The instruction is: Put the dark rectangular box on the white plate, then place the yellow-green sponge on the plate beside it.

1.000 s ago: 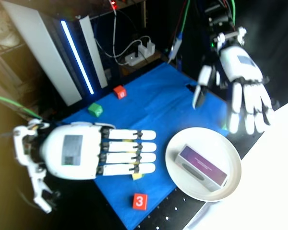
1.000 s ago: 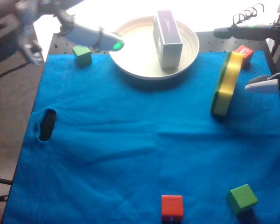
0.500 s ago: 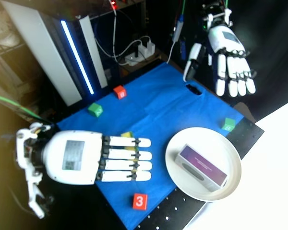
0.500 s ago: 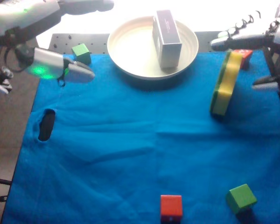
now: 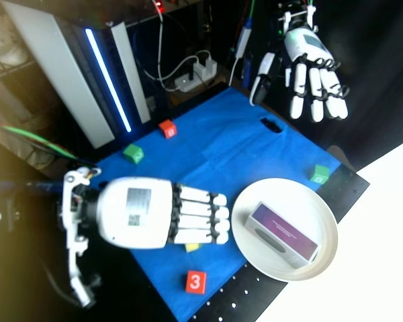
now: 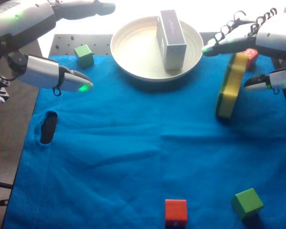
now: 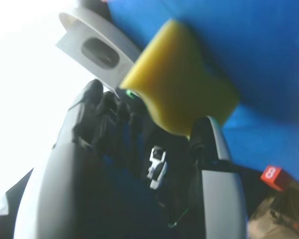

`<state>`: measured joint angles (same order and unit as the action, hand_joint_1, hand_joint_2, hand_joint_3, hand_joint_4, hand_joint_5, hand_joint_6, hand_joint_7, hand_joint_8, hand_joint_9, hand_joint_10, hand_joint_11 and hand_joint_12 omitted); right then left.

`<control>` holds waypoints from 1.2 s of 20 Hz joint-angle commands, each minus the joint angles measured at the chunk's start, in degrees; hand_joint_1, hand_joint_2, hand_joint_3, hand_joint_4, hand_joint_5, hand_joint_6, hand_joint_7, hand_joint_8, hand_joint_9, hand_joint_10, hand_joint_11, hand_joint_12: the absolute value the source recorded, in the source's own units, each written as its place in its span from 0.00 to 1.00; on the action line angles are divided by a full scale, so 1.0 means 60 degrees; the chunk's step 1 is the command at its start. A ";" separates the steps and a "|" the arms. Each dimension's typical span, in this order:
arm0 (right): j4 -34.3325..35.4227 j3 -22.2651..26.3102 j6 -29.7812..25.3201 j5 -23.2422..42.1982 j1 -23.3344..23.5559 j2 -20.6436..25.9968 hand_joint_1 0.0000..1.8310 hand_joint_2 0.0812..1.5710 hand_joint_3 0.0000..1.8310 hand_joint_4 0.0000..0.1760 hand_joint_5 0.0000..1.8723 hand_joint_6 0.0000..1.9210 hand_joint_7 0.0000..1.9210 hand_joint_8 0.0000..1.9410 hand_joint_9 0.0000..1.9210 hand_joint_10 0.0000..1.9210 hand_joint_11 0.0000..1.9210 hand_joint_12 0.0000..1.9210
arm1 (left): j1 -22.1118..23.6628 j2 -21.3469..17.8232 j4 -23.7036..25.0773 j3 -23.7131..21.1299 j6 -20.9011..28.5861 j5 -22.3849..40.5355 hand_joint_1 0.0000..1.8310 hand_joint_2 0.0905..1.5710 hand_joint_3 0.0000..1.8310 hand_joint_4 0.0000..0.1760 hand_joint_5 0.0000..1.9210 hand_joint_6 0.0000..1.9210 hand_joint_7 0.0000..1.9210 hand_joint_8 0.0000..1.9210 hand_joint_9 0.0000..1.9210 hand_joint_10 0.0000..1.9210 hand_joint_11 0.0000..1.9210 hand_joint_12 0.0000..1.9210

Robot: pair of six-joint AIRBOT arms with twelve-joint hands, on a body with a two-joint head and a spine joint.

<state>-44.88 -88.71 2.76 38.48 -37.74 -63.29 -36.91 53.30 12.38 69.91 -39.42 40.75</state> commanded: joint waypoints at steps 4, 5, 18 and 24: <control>0.0250 -0.0007 -0.0013 0.0630 0.0117 -0.0115 0.68 0.71 0.00 0.00 0.46 0.46 0.51 0.56 0.48 0.54 0.36 0.85 | 0.0016 -0.0044 -0.0271 -0.0015 0.0020 0.1111 0.50 0.53 0.00 0.78 0.13 0.00 0.08 0.00 0.01 0.00 0.04 0.02; 0.0255 -0.0009 -0.0013 0.0630 0.0118 -0.0122 0.66 0.73 0.00 0.00 0.44 0.58 0.49 0.64 0.44 0.78 0.41 0.94 | 0.0008 -0.0044 -0.0279 -0.0017 0.0020 0.1110 0.49 0.53 0.00 0.74 0.13 0.00 0.09 0.00 0.01 0.00 0.03 0.02; 0.1849 -0.0841 -0.0010 0.1171 0.1000 -0.1114 0.69 0.71 0.00 0.00 0.46 0.51 0.52 0.63 0.54 0.76 0.52 0.89 | -0.0261 -0.0135 -0.0506 -0.0137 0.0021 0.1409 0.49 0.52 0.00 0.68 0.15 0.00 0.09 0.00 0.00 0.00 0.00 0.00; 0.2119 -0.1686 -0.0009 0.1213 0.1707 -0.2062 0.67 0.69 0.00 0.00 0.49 0.54 0.54 0.52 0.52 0.70 0.49 0.88 | -0.0459 -0.0296 -0.0756 -0.0196 0.0015 0.1686 0.52 0.54 0.00 0.75 0.13 0.00 0.07 0.00 0.01 0.00 0.02 0.01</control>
<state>-35.73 -98.78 2.76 40.42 -28.42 -75.61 -40.23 51.90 9.74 68.73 -39.38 43.81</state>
